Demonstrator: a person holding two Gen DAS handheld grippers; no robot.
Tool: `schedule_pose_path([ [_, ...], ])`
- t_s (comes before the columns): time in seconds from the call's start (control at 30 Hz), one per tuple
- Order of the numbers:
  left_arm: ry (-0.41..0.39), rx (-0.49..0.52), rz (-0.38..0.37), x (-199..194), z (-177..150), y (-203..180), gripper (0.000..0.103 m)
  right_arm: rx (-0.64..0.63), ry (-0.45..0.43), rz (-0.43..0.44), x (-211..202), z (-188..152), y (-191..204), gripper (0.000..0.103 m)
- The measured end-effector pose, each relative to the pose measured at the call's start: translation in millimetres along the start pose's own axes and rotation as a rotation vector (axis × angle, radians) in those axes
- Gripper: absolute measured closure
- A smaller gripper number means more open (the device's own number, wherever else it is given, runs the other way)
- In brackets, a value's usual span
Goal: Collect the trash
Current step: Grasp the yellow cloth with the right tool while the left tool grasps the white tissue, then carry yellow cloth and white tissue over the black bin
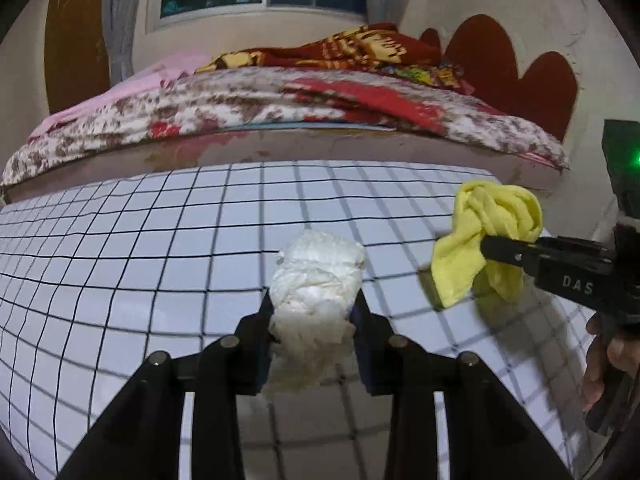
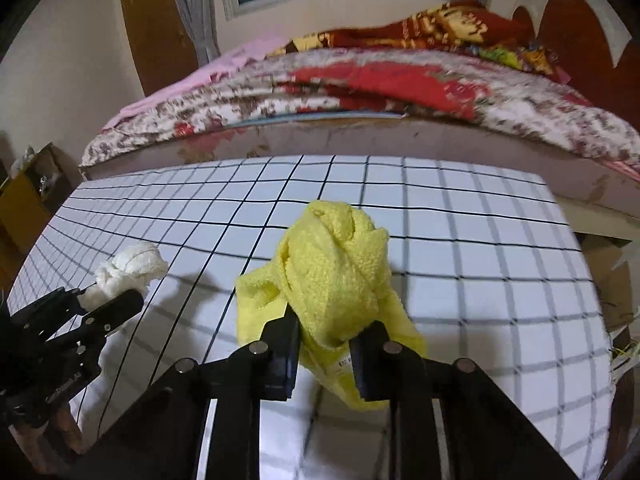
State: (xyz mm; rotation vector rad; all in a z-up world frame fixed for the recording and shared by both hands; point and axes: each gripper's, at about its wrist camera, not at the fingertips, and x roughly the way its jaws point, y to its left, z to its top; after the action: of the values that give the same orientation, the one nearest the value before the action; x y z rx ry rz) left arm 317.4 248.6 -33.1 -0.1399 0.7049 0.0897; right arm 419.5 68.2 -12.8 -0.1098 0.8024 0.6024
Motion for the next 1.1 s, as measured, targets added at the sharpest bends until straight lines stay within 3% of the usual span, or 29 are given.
schedule_pose_path([
  [0.63,-0.062,0.080,-0.141,-98.4,-58.8,-111.6,0.067,0.027,-0.135,-0.114,-196.4,-116.6,-47.6,0.080],
  [0.9,-0.082,0.106,-0.206,-127.2,-76.7,-155.0,0.067,0.087,-0.199,-0.178,-262.8,-166.2,-78.6,0.080],
  [1.1,-0.086,0.159,-0.235,-140.7,-90.3,-191.7,0.067,0.188,-0.208,-0.196,-283.3,-198.6,-108.9,0.080],
])
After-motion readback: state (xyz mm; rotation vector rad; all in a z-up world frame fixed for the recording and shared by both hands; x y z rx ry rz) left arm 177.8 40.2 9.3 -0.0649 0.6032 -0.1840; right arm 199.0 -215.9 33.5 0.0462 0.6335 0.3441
